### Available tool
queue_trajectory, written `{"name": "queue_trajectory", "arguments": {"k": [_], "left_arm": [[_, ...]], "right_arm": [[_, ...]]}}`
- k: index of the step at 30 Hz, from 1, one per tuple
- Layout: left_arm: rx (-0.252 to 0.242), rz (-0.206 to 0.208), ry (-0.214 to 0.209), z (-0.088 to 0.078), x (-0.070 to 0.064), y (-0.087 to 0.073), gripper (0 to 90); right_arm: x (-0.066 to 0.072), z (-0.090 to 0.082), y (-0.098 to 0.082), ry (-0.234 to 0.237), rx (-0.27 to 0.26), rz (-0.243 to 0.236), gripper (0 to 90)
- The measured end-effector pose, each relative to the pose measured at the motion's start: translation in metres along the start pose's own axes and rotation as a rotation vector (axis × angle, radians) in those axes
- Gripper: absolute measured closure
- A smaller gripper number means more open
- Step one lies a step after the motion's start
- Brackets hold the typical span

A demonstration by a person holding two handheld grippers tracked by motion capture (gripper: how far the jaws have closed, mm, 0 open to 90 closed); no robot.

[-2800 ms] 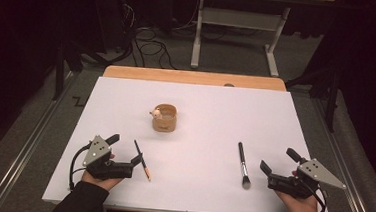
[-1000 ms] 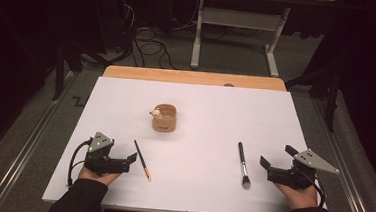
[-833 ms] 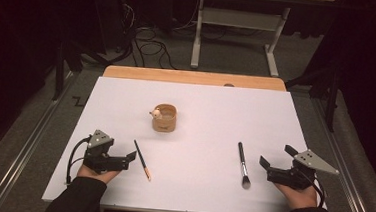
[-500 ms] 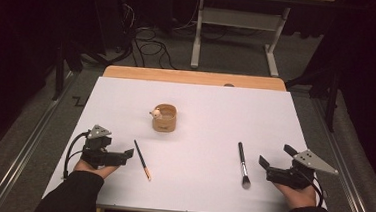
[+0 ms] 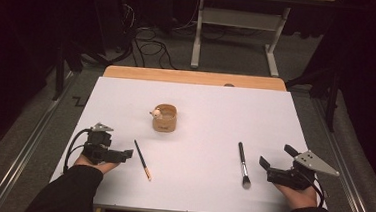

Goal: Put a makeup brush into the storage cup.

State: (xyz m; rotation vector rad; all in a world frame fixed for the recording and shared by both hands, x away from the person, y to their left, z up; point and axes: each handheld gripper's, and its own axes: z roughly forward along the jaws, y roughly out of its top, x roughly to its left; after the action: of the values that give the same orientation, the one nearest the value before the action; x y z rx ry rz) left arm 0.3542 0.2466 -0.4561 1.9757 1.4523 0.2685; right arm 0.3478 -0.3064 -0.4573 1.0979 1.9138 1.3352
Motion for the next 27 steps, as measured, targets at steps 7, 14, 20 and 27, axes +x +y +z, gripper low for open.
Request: {"name": "queue_trajectory", "arguments": {"k": [7, 14, 20, 27], "left_arm": [[0.082, 0.012, 0.014, 0.001, 0.000, 0.003, 11.2], [0.174, 0.020, 0.009, 0.007, -0.004, 0.005, 13.6], [0.233, 0.015, 0.024, 0.010, -0.006, 0.006, 15.0], [0.351, 0.020, 0.073, 0.017, -0.007, 0.009, 16.9]], "right_arm": [[0.002, 0.000, 0.001, 0.003, -0.007, -0.007, 0.3], [0.003, 0.003, 0.001, 0.008, 0.000, -0.004, 0.3], [0.004, 0.007, 0.001, 0.023, 0.000, -0.006, 0.3], [0.005, 0.009, 0.001, 0.031, 0.003, -0.003, 0.3]]}}
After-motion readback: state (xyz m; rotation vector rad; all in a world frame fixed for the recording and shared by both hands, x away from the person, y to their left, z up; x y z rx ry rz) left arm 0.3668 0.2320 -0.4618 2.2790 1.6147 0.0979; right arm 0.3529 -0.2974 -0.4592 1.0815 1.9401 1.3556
